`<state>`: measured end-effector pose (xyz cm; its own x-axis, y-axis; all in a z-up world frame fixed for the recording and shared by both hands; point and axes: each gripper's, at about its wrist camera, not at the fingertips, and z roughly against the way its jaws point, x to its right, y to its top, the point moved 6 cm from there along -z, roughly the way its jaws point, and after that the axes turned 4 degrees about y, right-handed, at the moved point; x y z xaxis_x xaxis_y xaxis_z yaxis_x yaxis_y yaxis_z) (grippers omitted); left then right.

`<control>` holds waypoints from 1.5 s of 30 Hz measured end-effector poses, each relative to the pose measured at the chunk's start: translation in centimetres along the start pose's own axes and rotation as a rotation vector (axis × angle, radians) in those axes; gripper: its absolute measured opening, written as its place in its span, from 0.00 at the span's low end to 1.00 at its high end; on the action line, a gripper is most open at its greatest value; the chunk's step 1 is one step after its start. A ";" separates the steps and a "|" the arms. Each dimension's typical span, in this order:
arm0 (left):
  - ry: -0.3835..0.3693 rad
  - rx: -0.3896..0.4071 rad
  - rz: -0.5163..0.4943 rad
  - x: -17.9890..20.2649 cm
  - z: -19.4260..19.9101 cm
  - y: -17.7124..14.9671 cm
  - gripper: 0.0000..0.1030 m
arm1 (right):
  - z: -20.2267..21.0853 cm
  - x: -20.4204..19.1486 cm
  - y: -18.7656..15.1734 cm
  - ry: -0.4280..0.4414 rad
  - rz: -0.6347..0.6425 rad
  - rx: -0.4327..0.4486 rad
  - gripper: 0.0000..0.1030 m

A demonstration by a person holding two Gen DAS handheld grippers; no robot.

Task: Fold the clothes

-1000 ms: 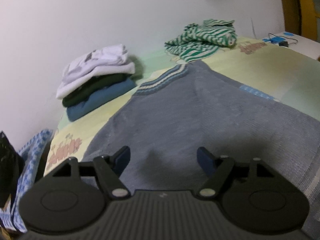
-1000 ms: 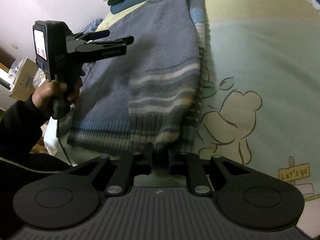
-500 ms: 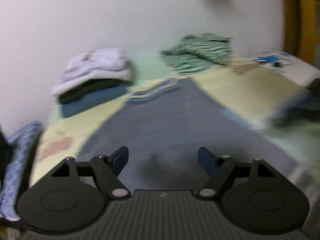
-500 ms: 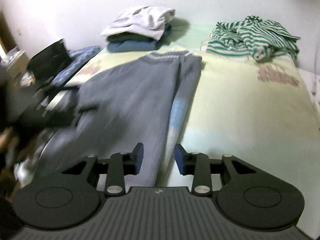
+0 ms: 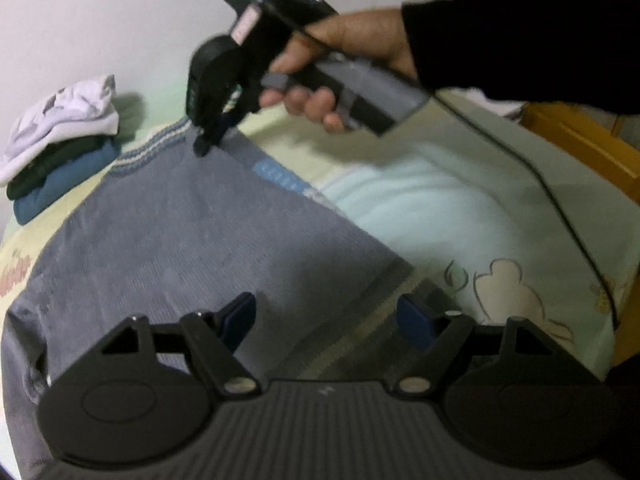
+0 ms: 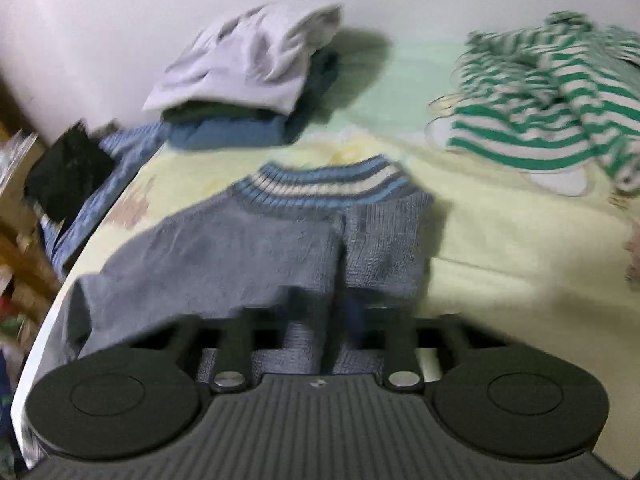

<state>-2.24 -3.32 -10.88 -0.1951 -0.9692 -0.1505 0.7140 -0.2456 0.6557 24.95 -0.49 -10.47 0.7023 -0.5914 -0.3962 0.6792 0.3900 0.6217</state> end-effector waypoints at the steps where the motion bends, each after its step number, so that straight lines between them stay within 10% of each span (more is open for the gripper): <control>1: 0.001 -0.008 0.006 0.1 -0.1 -0.1 0.78 | 0.4 0.0 0.0 -0.005 0.013 0.011 0.04; 12: -0.054 -0.054 0.007 -0.1 0.0 -0.6 0.76 | 1.9 3.0 -1.8 -0.112 0.001 0.064 0.03; 19: -0.093 -0.081 -0.001 -0.1 0.7 -1.5 0.77 | 5.9 1.8 -2.2 -0.059 -0.039 0.118 0.29; 27: -0.123 -0.088 -0.025 0.3 0.7 -1.8 0.81 | 1.3 -0.2 -0.8 -0.064 0.032 0.083 0.26; 30: -0.116 -0.086 -0.035 0.1 0.7 -2.1 0.87 | -0.2 2.2 0.1 -0.167 -0.019 0.092 0.00; 34: -0.112 -0.070 -0.049 0.2 1.3 -2.5 0.86 | 1.9 1.8 0.5 -0.173 -0.046 0.113 0.12; 39: -0.158 -0.024 -0.077 0.1 3.2 -2.7 0.82 | 5.2 -3.4 -4.4 0.035 0.062 -0.001 0.14; 45: -0.262 -0.051 -0.154 1.4 3.3 -3.8 0.82 | 6.2 -3.8 -8.6 -0.086 0.055 -0.037 0.13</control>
<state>-7.48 -3.62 -11.13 -0.4655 -0.8839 -0.0454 0.6942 -0.3965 0.6007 15.14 -5.96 -10.15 0.7188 -0.6262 -0.3019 0.6489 0.4486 0.6146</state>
